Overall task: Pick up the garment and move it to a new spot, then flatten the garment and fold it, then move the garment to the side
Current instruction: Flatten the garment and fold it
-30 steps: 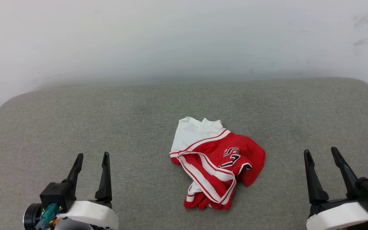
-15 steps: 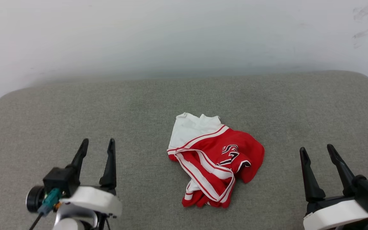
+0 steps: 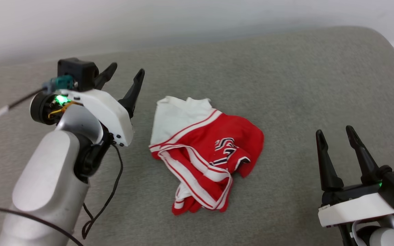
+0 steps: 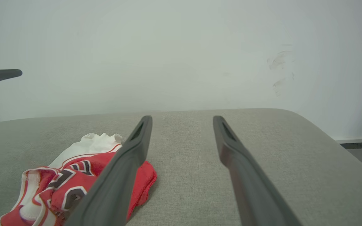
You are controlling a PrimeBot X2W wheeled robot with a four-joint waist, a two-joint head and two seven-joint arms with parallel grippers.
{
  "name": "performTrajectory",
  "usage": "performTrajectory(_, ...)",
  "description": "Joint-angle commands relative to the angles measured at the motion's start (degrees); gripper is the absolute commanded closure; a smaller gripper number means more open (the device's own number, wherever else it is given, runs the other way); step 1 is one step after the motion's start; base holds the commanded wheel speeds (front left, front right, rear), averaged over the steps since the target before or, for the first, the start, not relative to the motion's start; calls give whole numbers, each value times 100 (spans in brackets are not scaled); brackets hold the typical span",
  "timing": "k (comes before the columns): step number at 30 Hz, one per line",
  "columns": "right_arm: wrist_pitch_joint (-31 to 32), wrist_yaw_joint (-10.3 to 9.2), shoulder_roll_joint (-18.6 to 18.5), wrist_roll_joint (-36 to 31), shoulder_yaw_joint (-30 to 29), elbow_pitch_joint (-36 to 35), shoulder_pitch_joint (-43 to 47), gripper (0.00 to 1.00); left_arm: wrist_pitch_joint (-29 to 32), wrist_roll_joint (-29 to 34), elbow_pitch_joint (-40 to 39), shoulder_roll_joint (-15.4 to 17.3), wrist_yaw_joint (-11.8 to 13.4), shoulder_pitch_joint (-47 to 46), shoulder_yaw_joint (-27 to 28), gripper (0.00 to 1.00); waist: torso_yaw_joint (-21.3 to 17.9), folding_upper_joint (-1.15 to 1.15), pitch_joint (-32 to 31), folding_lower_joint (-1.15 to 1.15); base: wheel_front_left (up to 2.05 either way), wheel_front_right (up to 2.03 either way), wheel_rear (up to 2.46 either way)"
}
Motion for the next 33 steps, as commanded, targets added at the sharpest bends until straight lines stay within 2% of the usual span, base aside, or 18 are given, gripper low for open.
performTrajectory(1, -43, 0, 3, 29, 10, 39, -95, 0, 161, -33, 94, 57, -43, -73, -36, 0, -331, 0, 310, 0, 0, 0, 0)
performTrajectory(4, -209, 0, 4, 135, 3, 220, -160, 0, 972, -249, 500, 216, -144, -370, -143, 0, -560, 0, 497, 0, 0, 0, 0)
performTrajectory(5, -358, 0, 5, 242, -3, 402, -228, 0, 1711, -451, 825, 342, -219, -499, -269, 0, -733, 0, 649, 0, 0, 0, 0)
performTrajectory(6, -404, 0, 5, 271, 1, 452, -249, 0, 1937, -496, 910, 393, -238, -514, -327, 0, -776, 0, 690, 0, 0, 0, 0)
performTrajectory(15, -627, 0, 4, 377, 83, 758, -487, 0, 3341, -912, 1388, 534, -348, -329, -890, 0, -892, 0, 890, 0, 0, 0, 0)
performTrajectory(19, -666, 0, 4, 382, 123, 835, -582, 0, 3636, -1004, 1596, 489, -372, -177, -1162, 0, -886, 0, 895, 0, 0, 0, 0)
performTrajectory(20, -677, 0, 4, 384, 133, 863, -591, 0, 3633, -996, 1630, 466, -378, -141, -1221, 31, -889, 0, 878, 0, 0, 0, 0)
performTrajectory(21, -680, 0, 4, 383, 144, 884, -593, 0, 3537, -999, 1657, 434, -382, -117, -1256, 78, -889, 0, 854, 0, 0, 0, 0)
performTrajectory(22, -684, 0, 4, 384, 148, 899, -594, 0, 3502, -1051, 1699, 385, -385, -65, -1271, 100, -883, 0, 832, 0, 0, 0, 0)
performTrajectory(28, -655, 0, 4, 300, 48, 887, -535, 0, 2616, -876, 1551, 399, -377, -288, -1187, 100, -746, 0, 680, 0, 0, 0, 0)
performTrajectory(33, -578, 0, 5, 219, -93, 802, -427, 0, 1747, -656, 1125, 534, -160, -388, -911, 100, -473, 0, 517, 0, 0, 0, 0)
